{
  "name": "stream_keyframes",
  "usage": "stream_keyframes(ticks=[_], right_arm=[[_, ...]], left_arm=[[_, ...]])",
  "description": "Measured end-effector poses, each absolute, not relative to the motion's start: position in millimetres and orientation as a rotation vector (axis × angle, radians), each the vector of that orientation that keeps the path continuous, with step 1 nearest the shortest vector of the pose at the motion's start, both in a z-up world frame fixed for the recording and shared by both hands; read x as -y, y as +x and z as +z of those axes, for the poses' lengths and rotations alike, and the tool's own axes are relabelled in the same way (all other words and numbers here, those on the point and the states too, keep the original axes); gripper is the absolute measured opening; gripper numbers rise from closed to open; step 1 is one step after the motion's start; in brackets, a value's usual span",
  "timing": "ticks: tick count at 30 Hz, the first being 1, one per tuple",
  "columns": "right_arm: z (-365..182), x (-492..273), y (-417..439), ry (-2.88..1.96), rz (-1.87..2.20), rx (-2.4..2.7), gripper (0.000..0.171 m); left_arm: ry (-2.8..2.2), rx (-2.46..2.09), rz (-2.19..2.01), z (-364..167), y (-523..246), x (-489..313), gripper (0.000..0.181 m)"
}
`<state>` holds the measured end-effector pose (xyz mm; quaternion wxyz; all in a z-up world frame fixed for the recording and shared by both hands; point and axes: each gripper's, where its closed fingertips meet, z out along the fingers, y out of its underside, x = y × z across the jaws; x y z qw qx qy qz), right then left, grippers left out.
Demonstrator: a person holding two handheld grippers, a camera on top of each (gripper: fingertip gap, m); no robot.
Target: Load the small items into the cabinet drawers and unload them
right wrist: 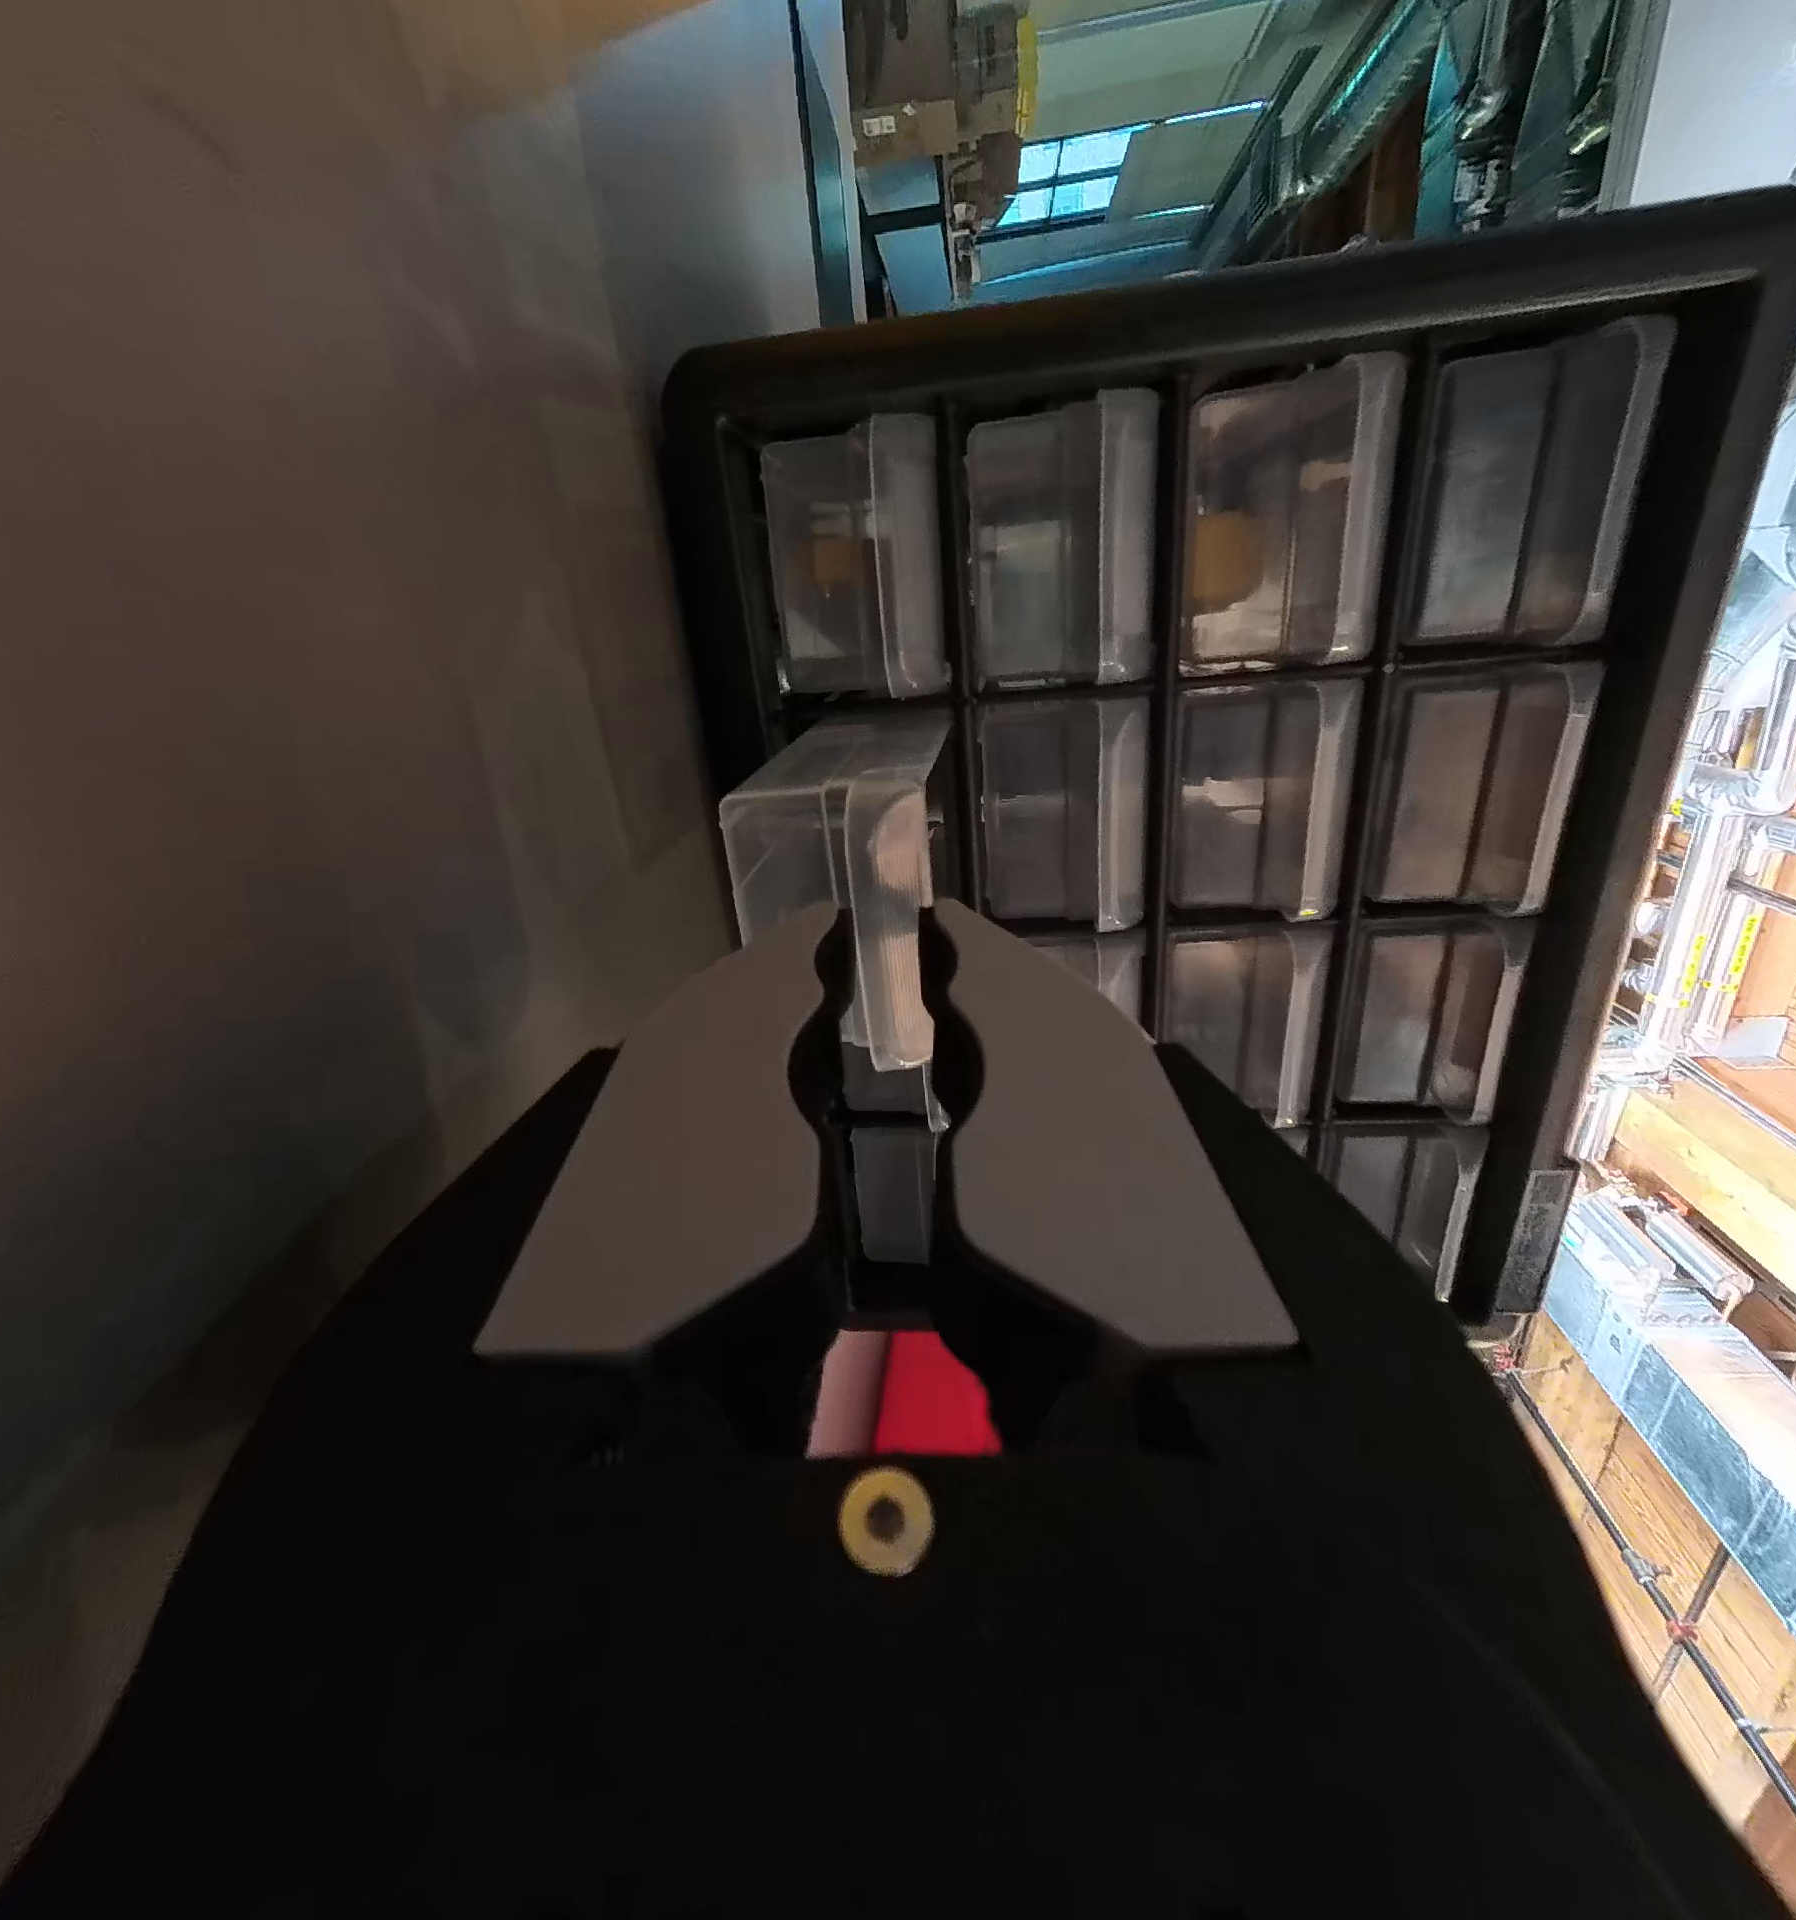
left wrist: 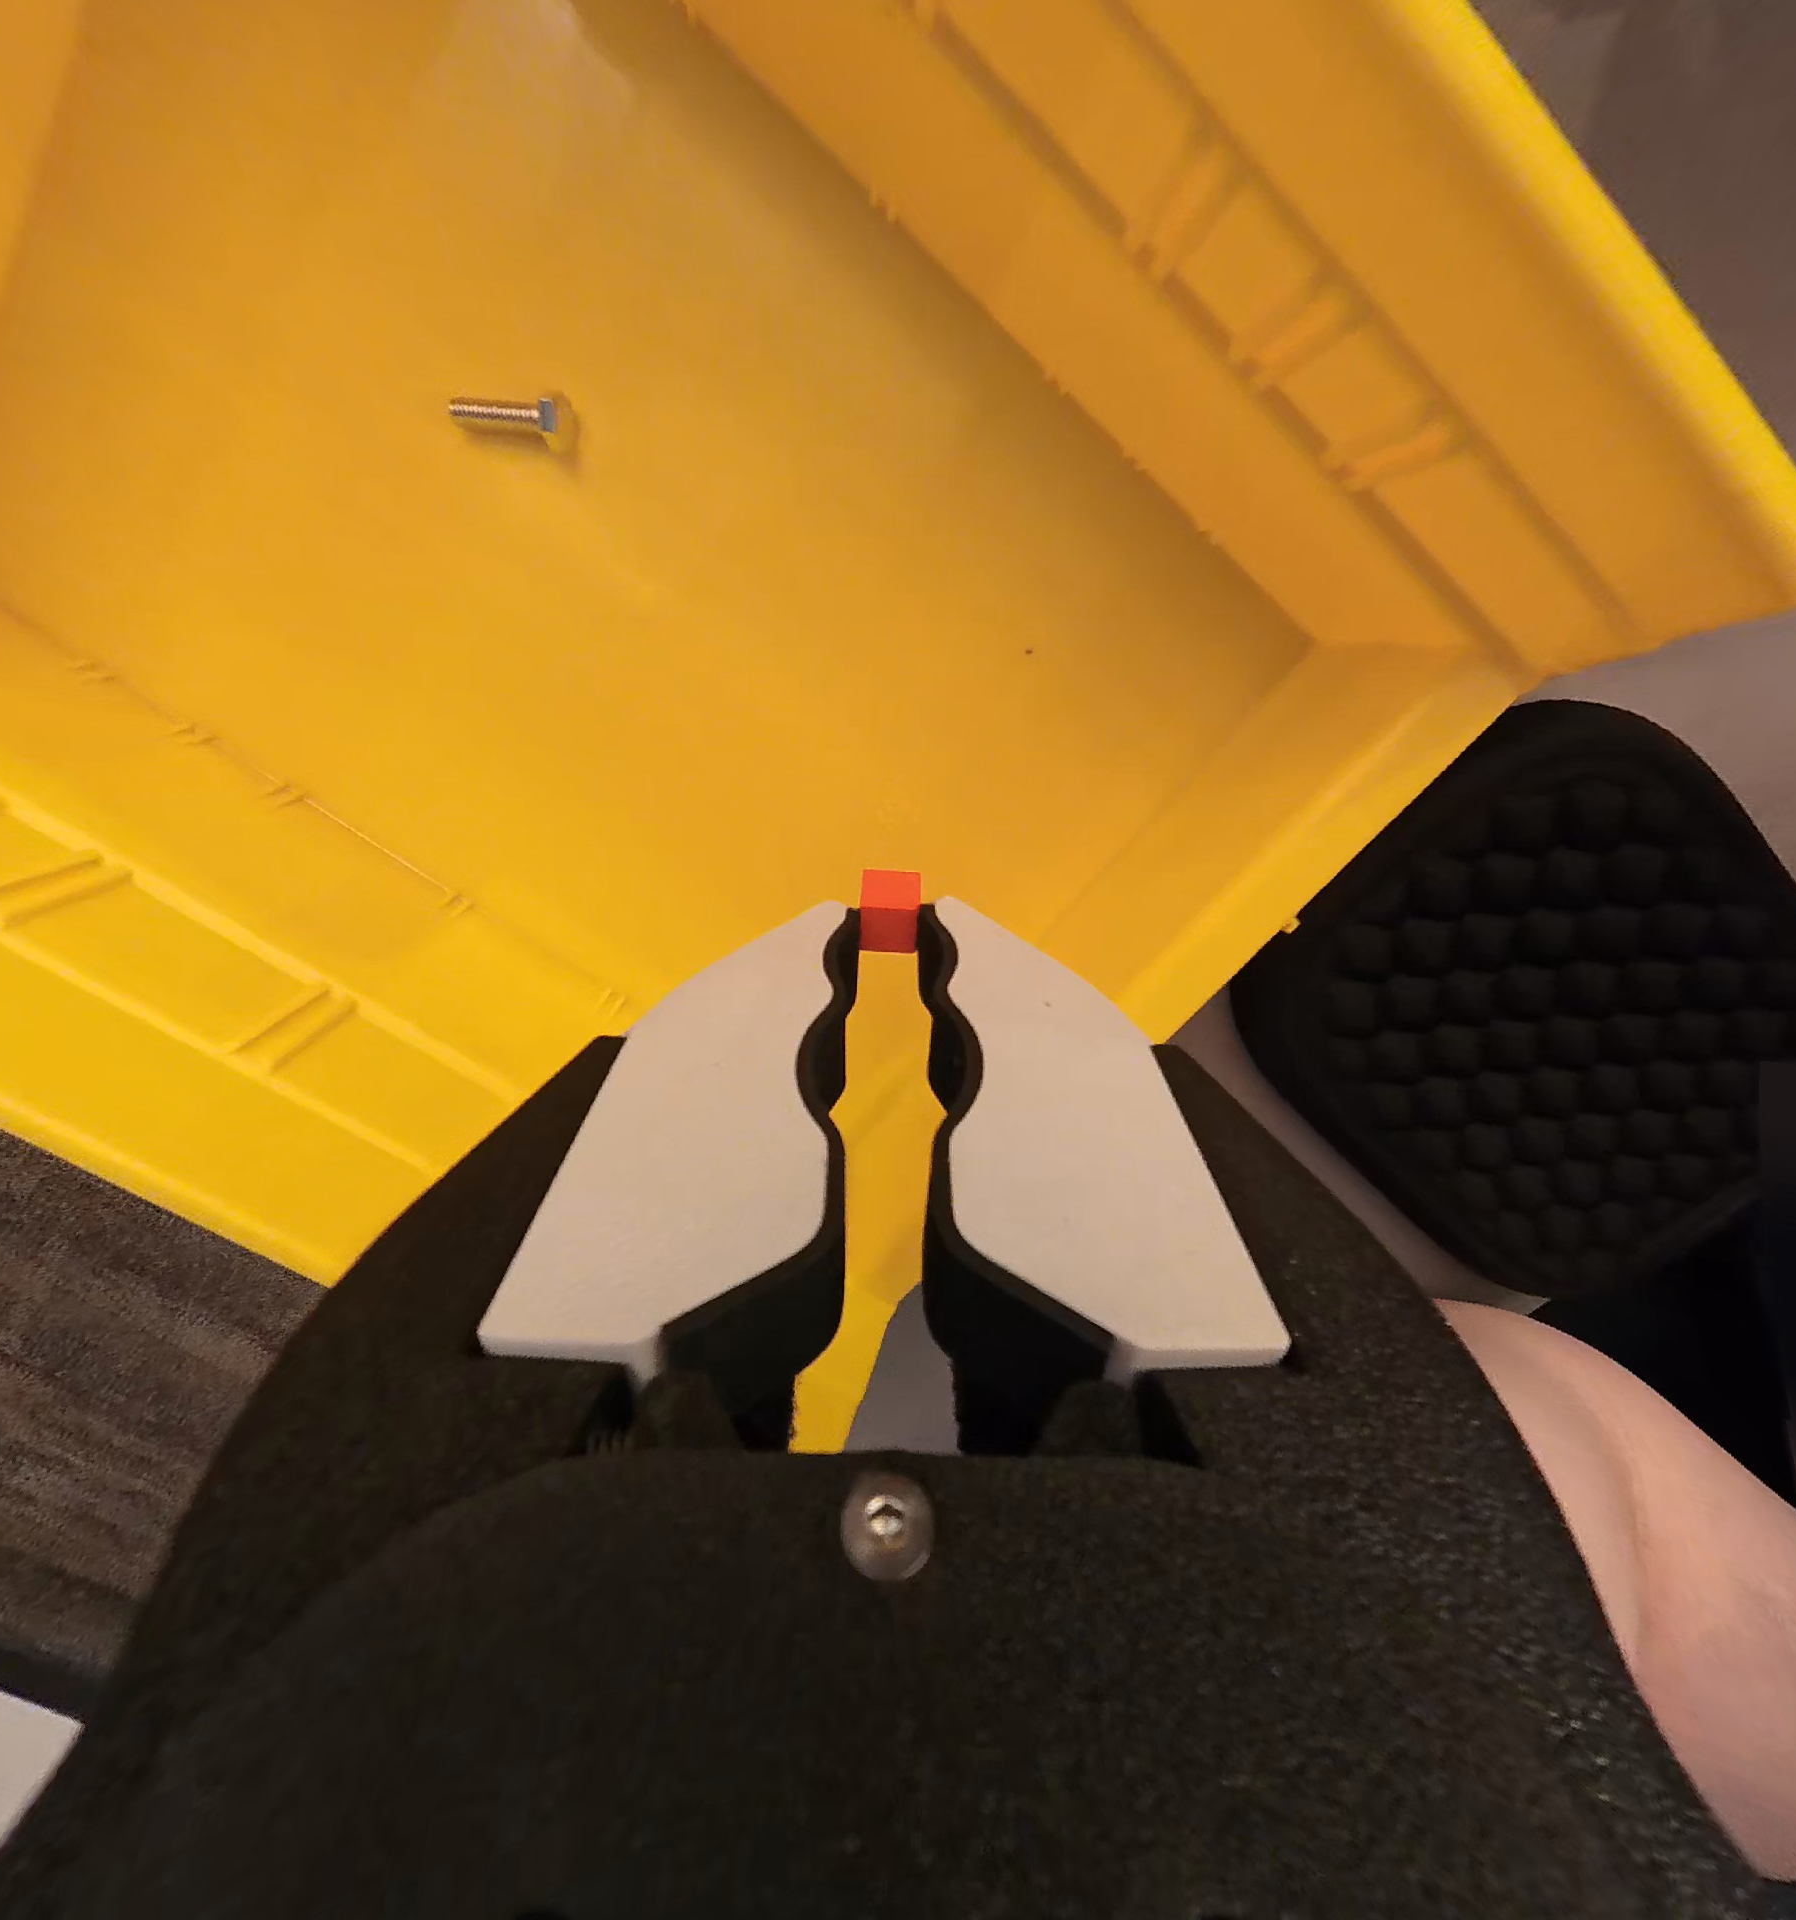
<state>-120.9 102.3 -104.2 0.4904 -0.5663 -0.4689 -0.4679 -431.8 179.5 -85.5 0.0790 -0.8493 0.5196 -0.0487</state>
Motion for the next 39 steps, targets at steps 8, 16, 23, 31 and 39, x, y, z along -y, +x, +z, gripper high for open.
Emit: stream_keyframes(ticks=[8, 16, 23, 31, 39], right_arm=[[-105, -103, -121, -1.381, -1.131, 1.137, 0.013], [-105, -105, -120, -1.392, -1.108, 1.127, 0.013], [-105, -104, -120, -1.403, -1.088, 1.121, 0.013], [-104, -100, -121, -1.411, -1.066, 1.13, 0.013], [-104, -98, -123, -1.413, -1.037, 1.134, 0.013]], left_arm=[[-2.568, -1.54, -0.132, -89, -436, -181, 0.01], [-2.59, -1.521, -0.103, -91, -439, -185, 0.01], [-2.599, -1.512, -0.048, -91, -439, -185, 0.01], [-2.51, -1.468, -0.047, -69, -433, -183, 0.01], [-2.115, -1.579, -0.272, -11, -366, -149, 0.01]])
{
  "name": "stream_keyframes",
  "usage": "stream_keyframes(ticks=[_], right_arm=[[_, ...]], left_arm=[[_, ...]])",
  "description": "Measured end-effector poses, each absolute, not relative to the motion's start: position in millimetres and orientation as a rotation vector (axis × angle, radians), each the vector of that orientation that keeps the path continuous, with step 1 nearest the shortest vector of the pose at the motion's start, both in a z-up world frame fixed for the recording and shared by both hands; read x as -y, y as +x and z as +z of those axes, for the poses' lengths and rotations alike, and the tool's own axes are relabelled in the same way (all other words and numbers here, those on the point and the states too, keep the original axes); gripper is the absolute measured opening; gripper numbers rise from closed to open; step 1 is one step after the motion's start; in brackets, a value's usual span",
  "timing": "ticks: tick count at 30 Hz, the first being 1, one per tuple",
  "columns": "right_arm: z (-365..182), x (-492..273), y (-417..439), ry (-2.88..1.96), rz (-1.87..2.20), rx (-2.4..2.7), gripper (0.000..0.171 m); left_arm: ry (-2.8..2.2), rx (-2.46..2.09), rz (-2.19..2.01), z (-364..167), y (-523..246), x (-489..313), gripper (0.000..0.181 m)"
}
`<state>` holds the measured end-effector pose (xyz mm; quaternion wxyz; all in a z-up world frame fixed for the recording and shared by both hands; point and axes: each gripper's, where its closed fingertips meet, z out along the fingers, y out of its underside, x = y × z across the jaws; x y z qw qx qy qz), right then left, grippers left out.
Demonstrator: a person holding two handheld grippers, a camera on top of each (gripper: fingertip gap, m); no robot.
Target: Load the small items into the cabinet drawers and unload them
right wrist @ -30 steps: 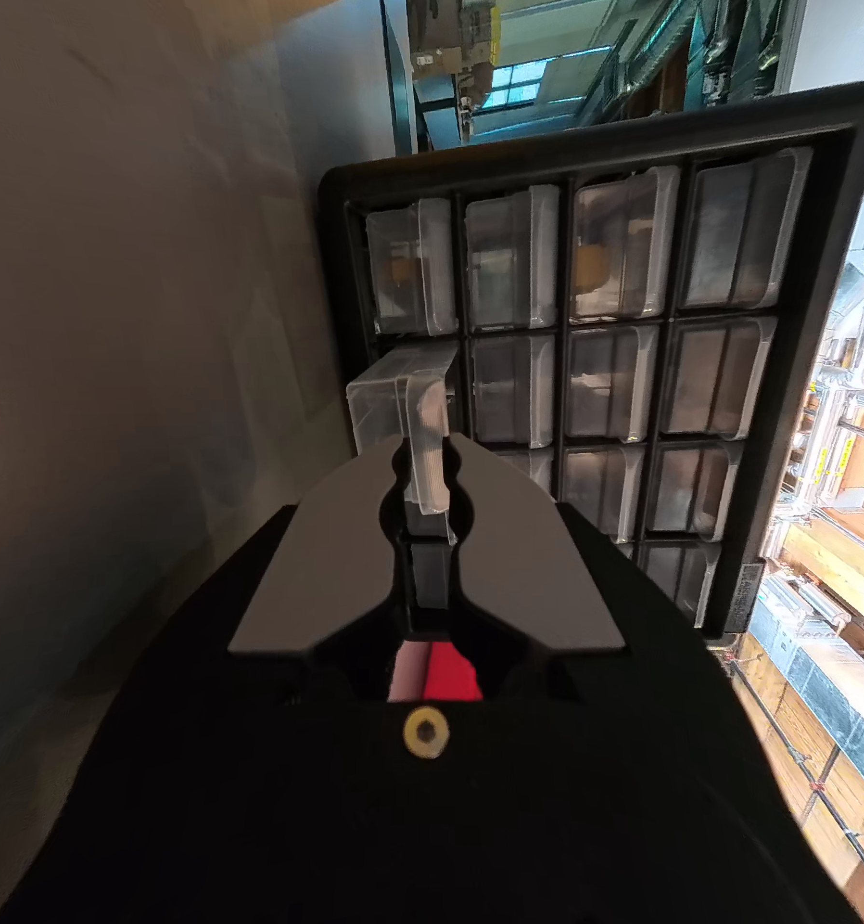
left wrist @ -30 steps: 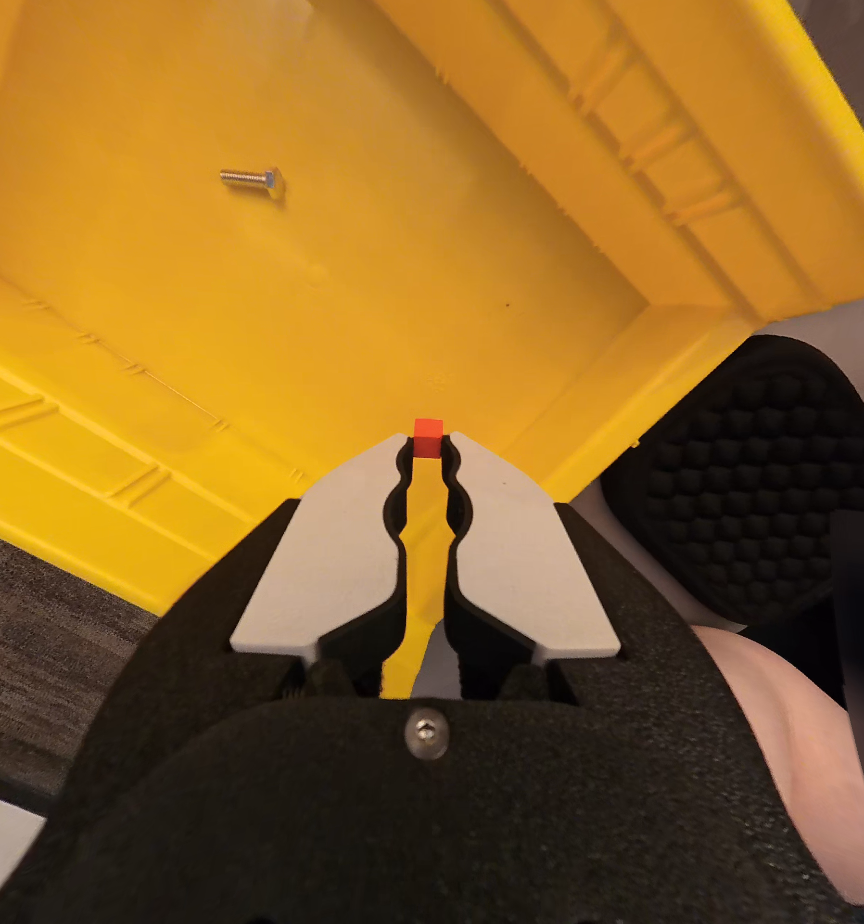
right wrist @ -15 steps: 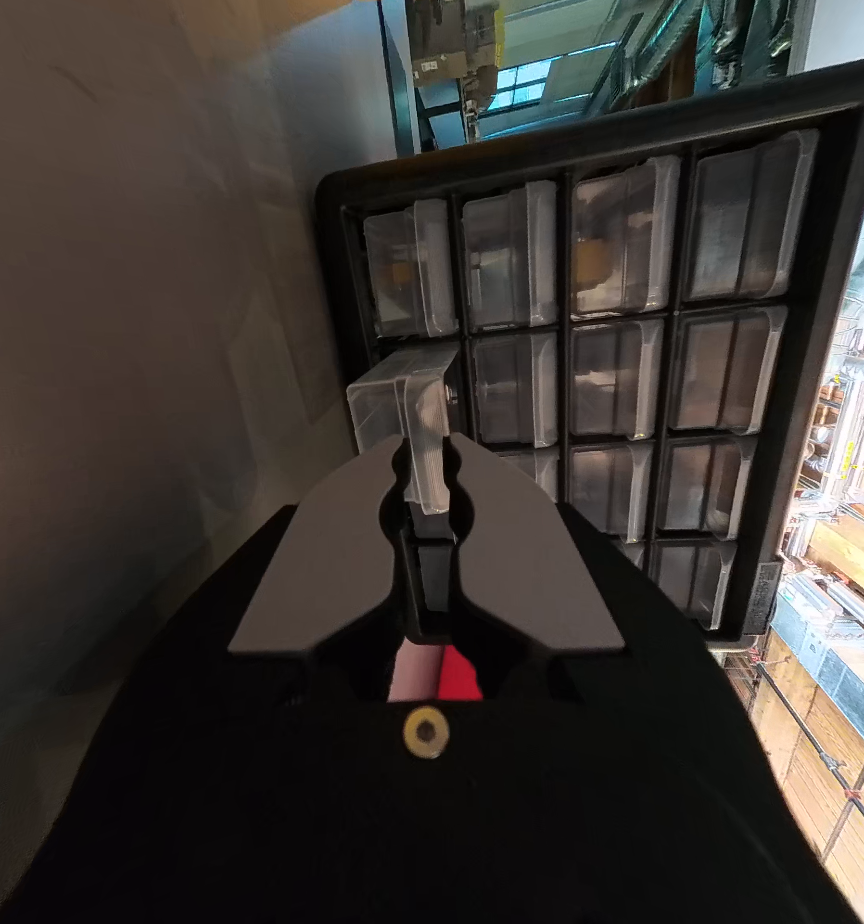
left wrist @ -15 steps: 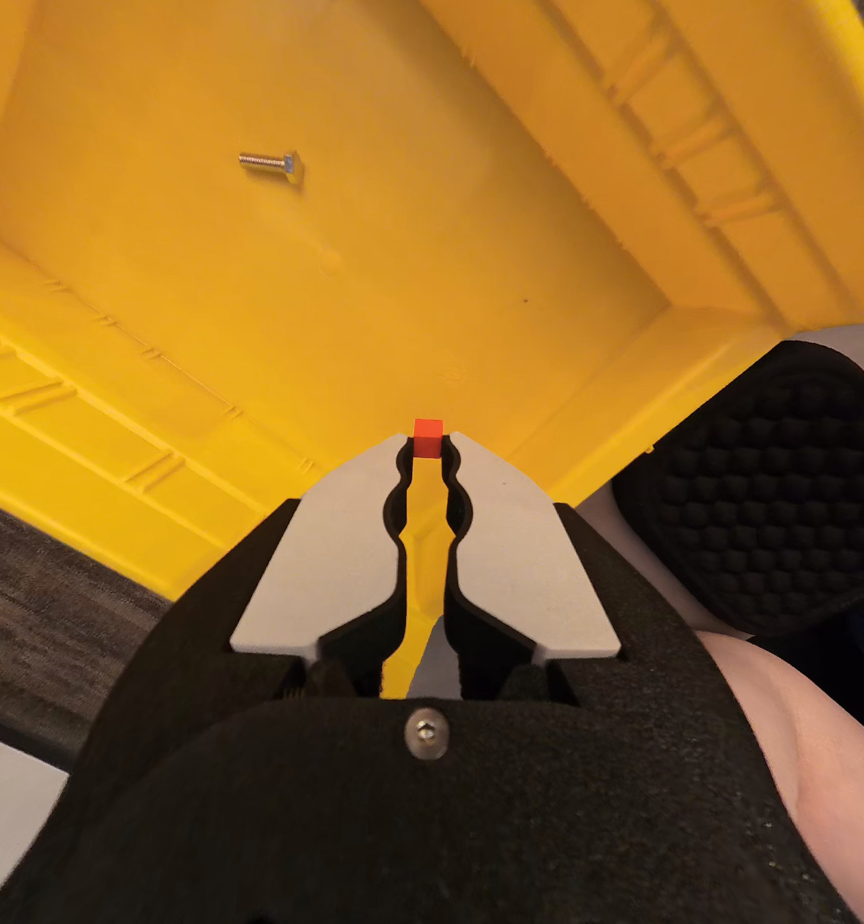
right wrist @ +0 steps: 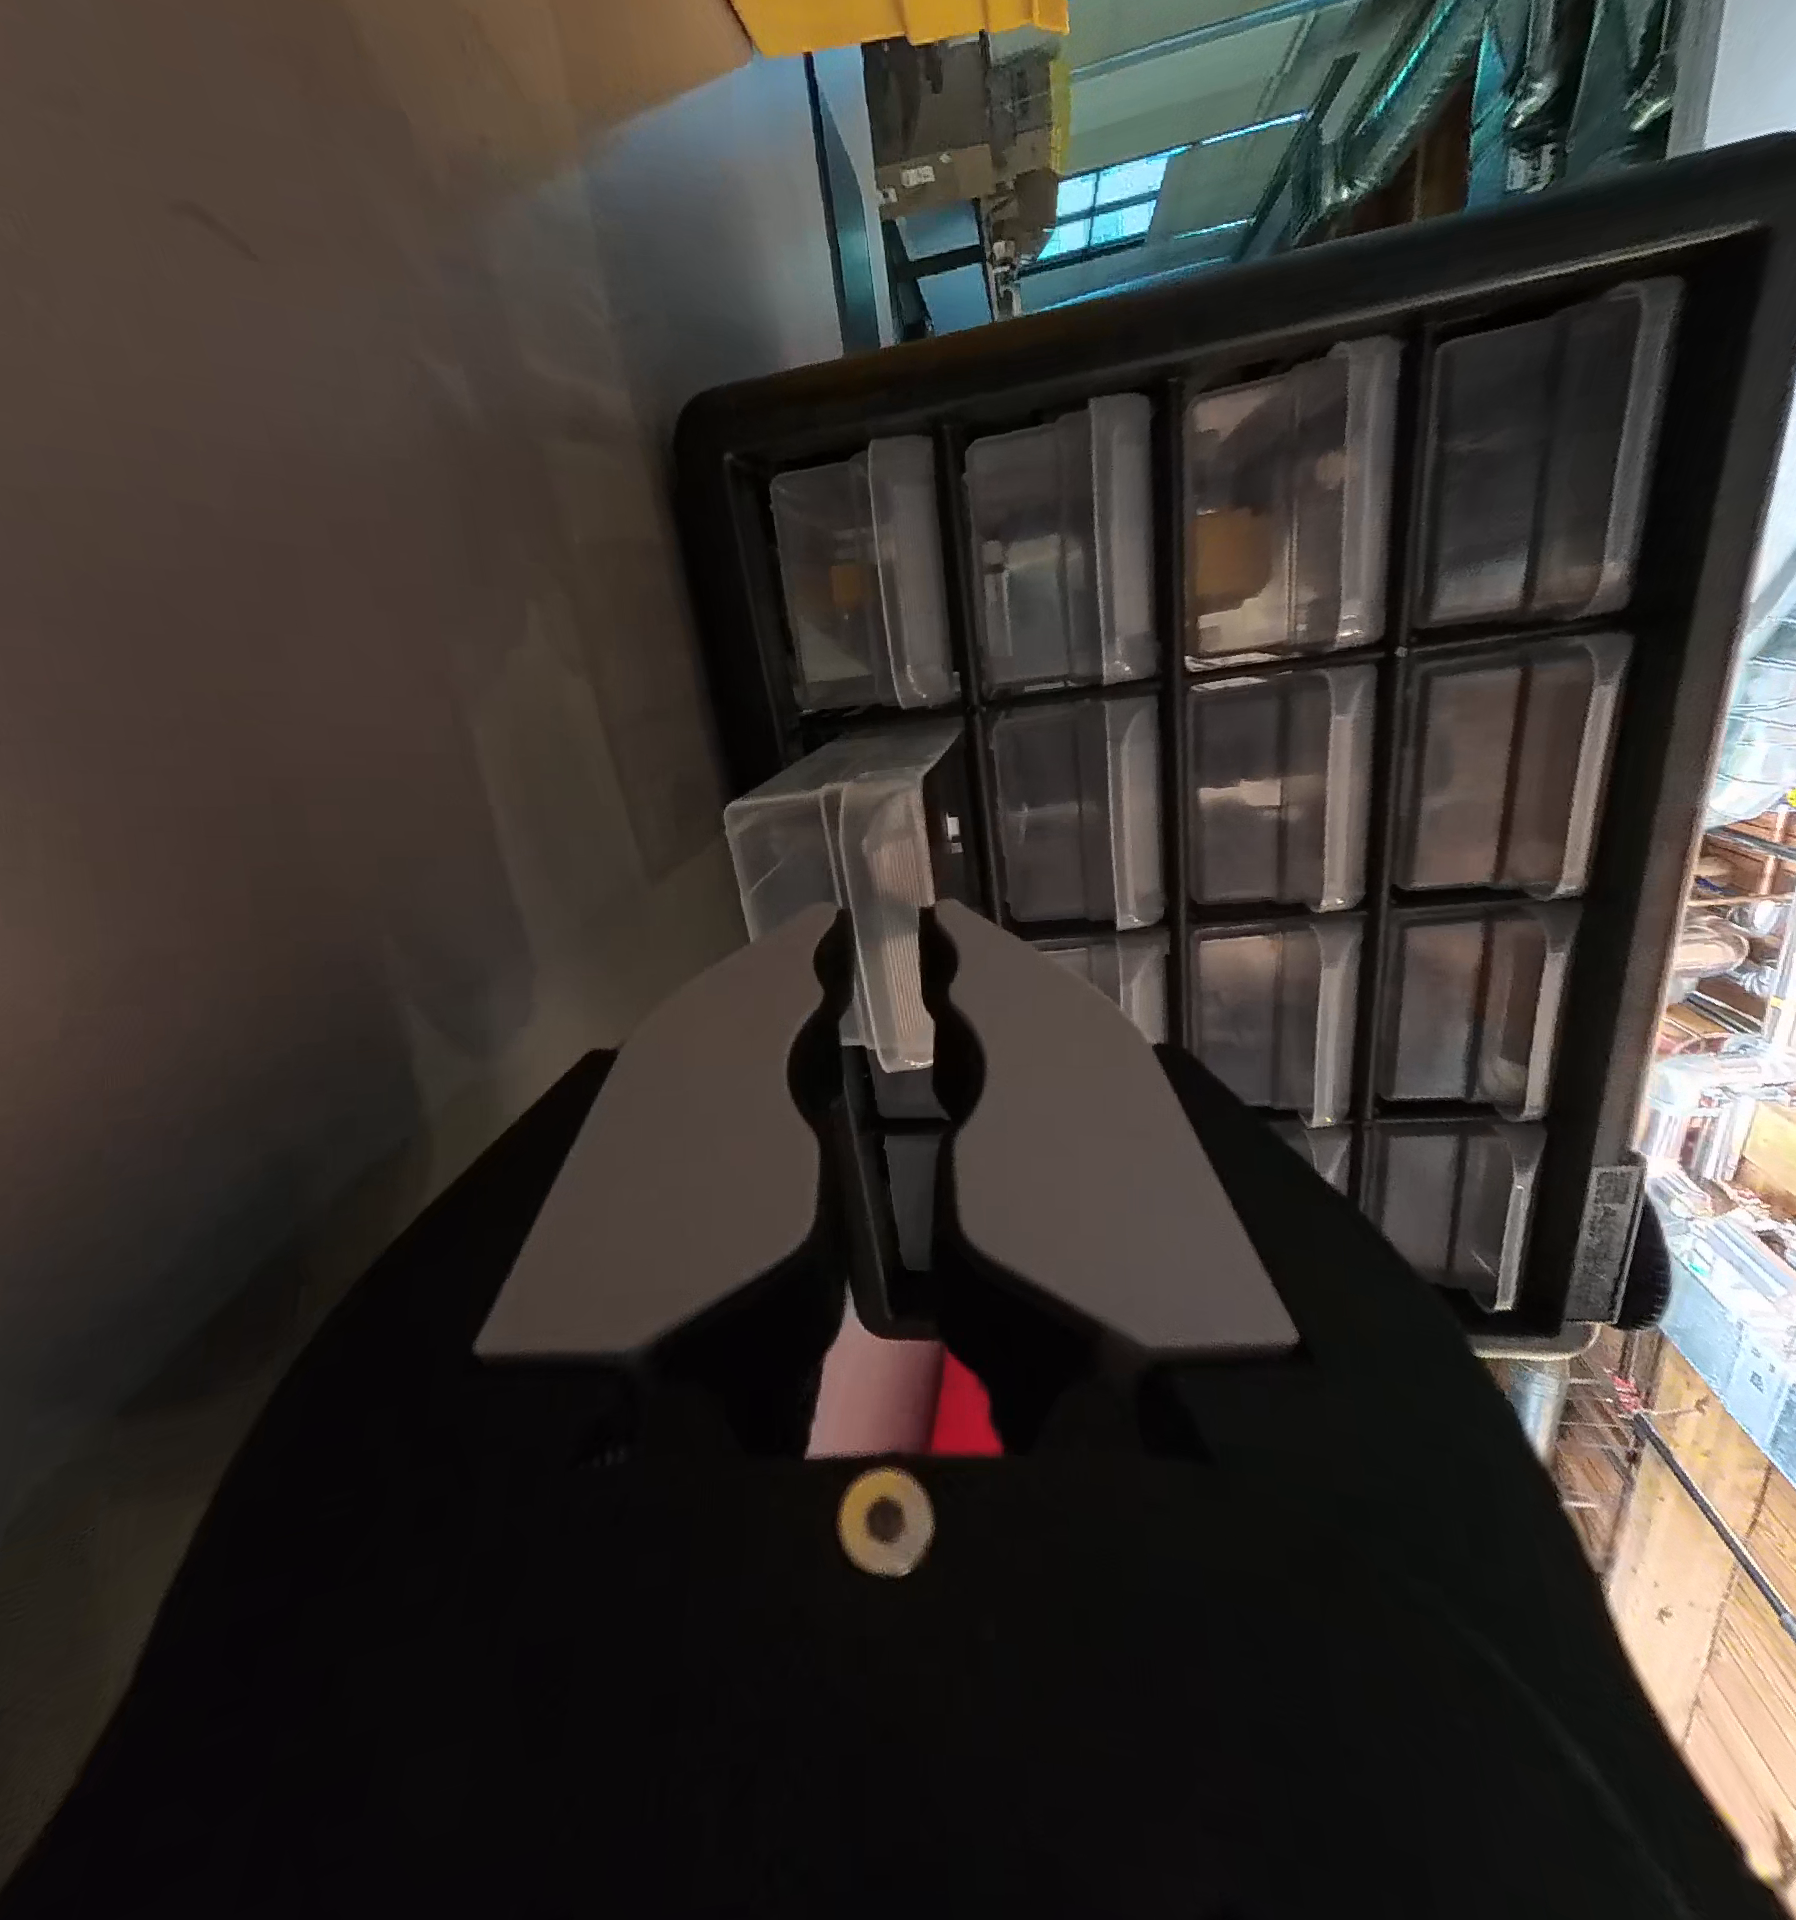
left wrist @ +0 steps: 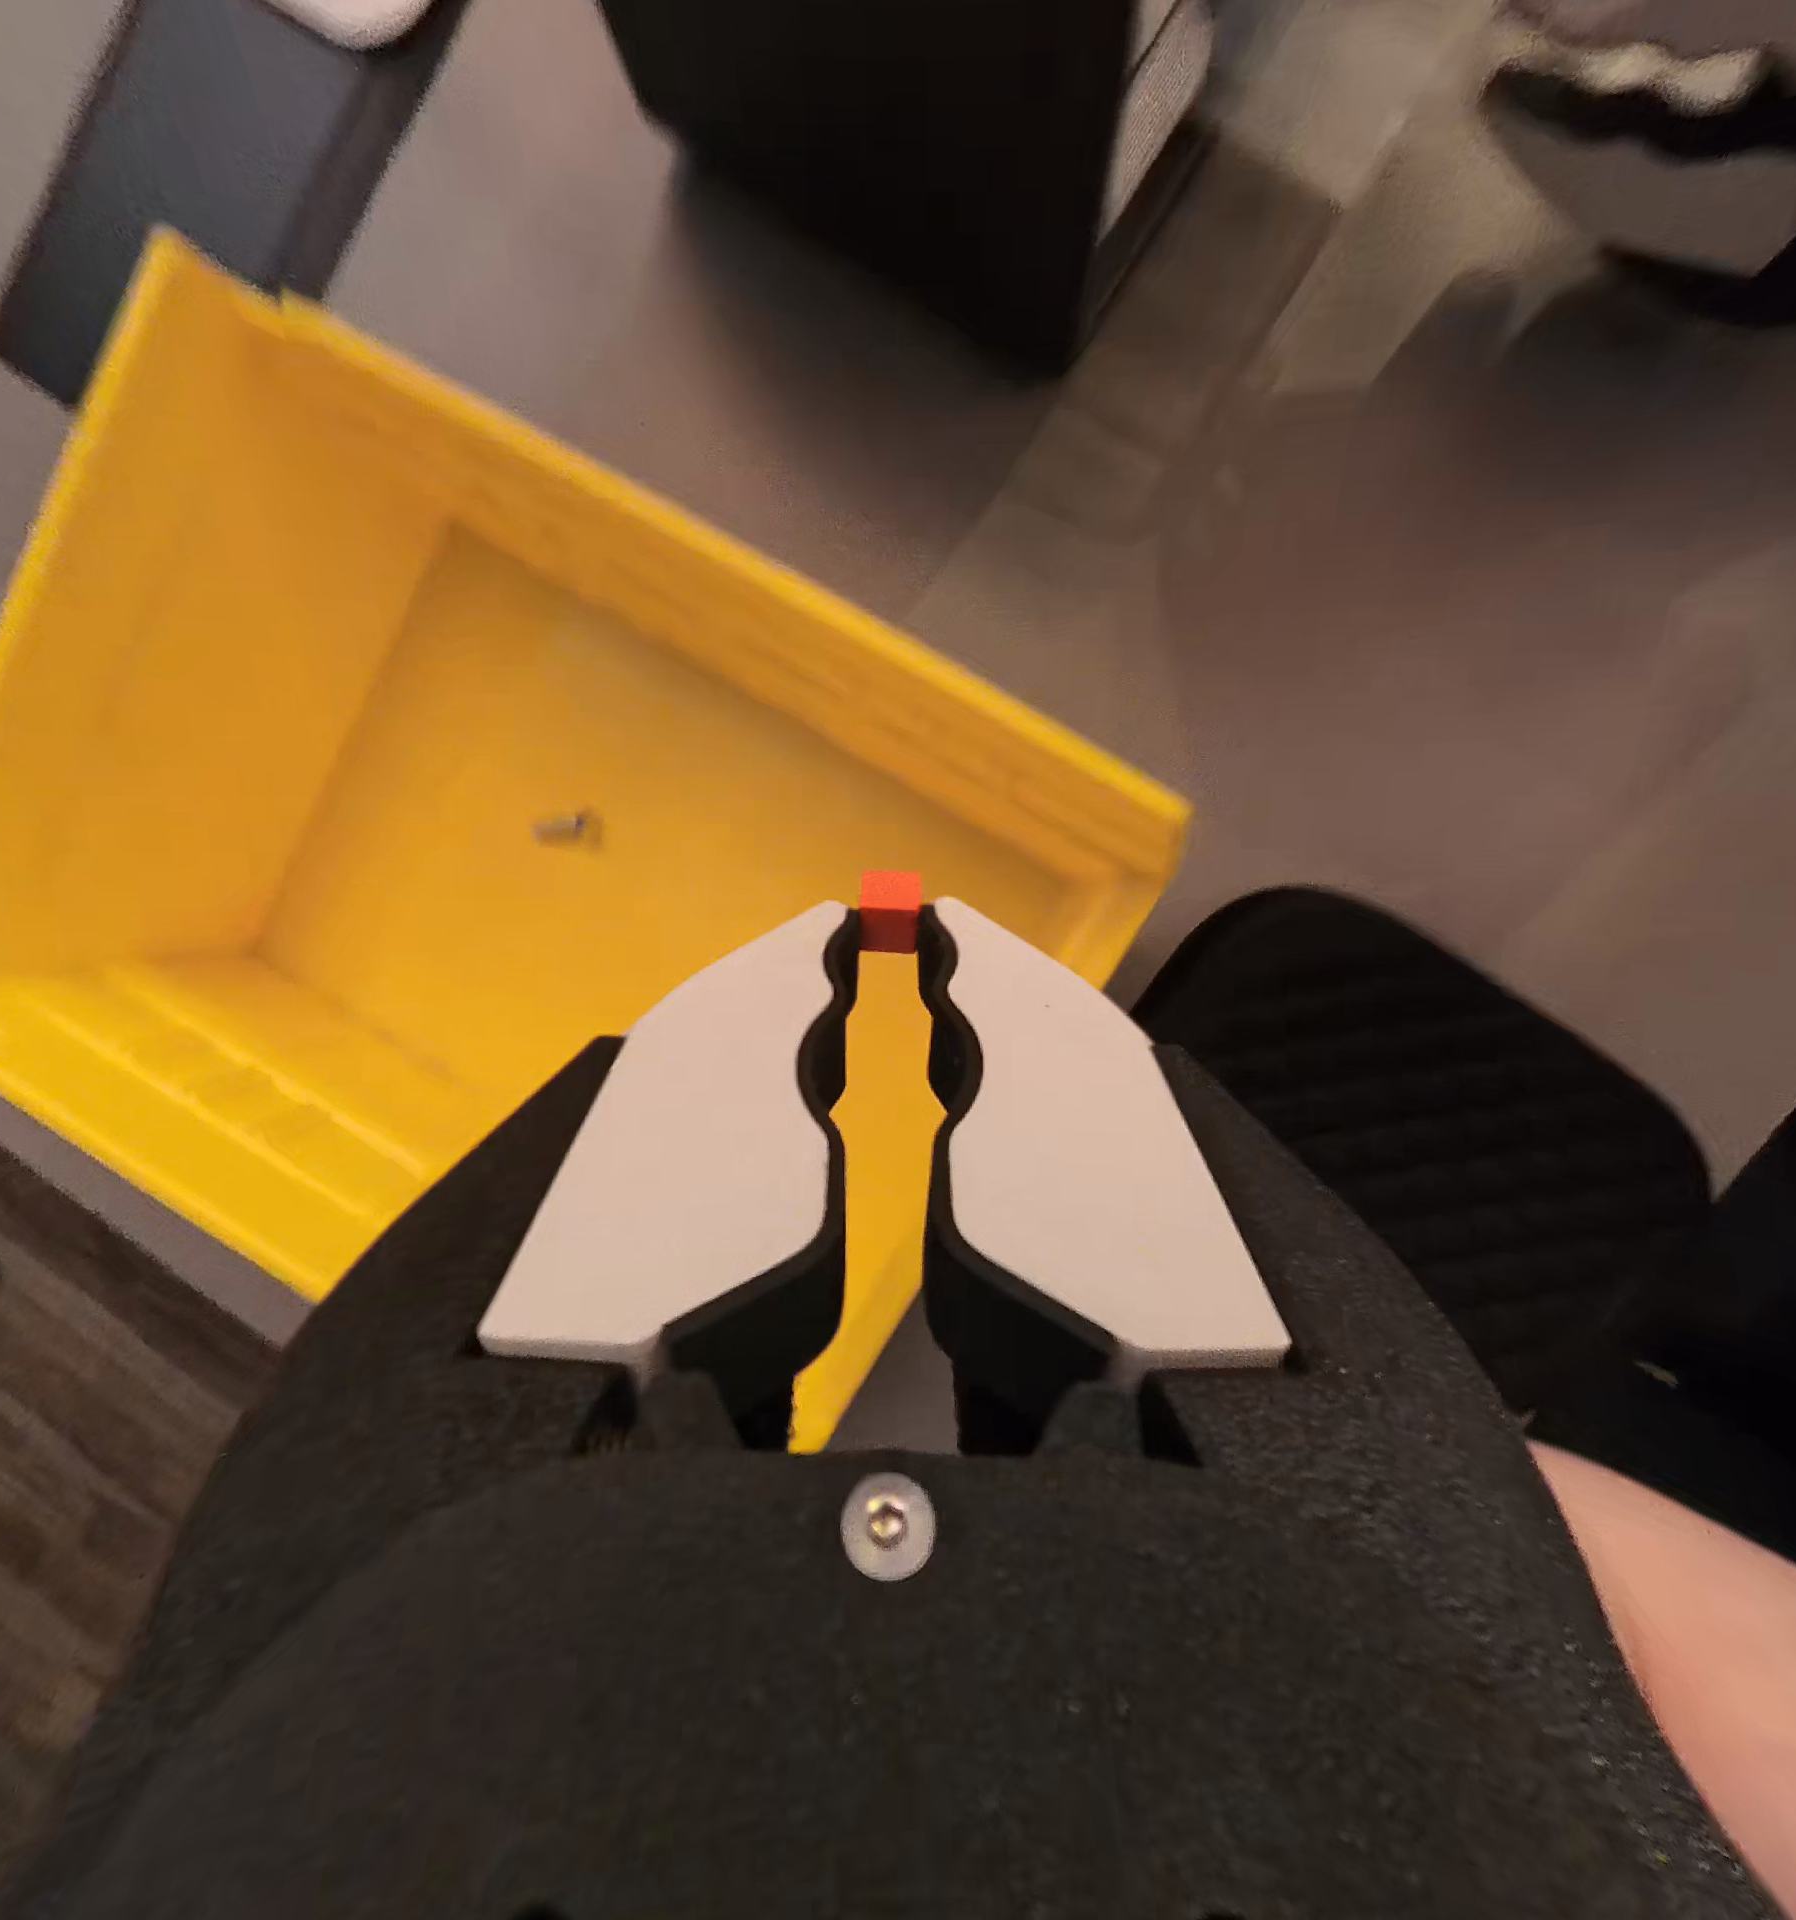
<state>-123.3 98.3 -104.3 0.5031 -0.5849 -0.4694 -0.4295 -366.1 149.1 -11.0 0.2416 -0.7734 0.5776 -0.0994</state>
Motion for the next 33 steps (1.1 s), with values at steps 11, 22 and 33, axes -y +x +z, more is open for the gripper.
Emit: stream_keyframes(ticks=[11, 22, 33], right_arm=[[-107, -94, -128, -1.419, -0.999, 1.156, 0.013], [-104, -86, -130, -1.407, -0.971, 1.169, 0.012], [-102, -78, -129, -1.438, -0.915, 1.169, 0.013]], left_arm=[[-1.802, -1.748, -0.419, -11, -216, -80, 0.01], [-1.806, -1.96, 0.006, -73, -130, -104, 0.01], [-1.885, -2.249, 0.309, -121, -120, -111, 0.01]])
